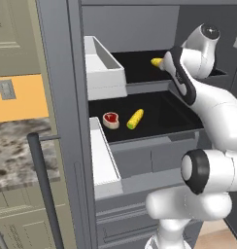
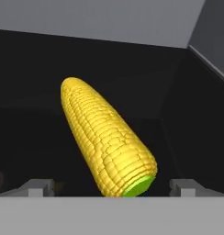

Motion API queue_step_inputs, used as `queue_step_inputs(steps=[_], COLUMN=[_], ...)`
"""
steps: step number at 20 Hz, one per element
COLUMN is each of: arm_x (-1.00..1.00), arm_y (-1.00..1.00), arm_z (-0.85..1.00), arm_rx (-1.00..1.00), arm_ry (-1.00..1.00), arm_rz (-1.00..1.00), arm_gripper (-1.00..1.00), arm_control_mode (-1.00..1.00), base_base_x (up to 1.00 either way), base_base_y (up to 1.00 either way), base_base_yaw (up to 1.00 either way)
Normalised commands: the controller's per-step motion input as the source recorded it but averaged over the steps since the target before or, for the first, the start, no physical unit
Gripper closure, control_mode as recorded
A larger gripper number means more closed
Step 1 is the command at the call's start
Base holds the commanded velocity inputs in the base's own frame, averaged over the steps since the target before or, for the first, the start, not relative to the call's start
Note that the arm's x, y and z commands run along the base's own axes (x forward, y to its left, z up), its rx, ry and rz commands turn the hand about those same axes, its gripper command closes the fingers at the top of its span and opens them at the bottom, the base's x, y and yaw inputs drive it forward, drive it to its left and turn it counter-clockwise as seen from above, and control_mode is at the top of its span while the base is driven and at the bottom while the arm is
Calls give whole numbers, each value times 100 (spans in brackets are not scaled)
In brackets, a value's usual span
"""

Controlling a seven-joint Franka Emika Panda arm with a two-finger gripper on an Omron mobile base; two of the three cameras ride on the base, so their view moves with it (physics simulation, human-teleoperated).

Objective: Place one corn and one steak in each tupperware on the nearby counter, to pack two identical lunches.

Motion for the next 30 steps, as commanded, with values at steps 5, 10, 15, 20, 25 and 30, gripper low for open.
queue_step_inputs(steps=[5,10,15,20,25,30], arm_x=[55,24,0,1,11,-62], arm_y=[-6,0,5,14,0,6], arm_z=[0,-5,-51,-71,-25,-24], arm_rx=[0,-1,-8,-9,-1,0], arm_ry=[0,0,0,-1,-1,5], arm_rz=[1,3,3,7,3,4], arm_gripper=[-100,-100,-100,100,100,100], arm_control_mode=[-100,-100,-100,-100,-100,-100], base_base_x=[0,0,0,0,0,0], base_base_y=[0,0,0,0,0,0], base_base_yaw=[0,0,0,0,0,0])
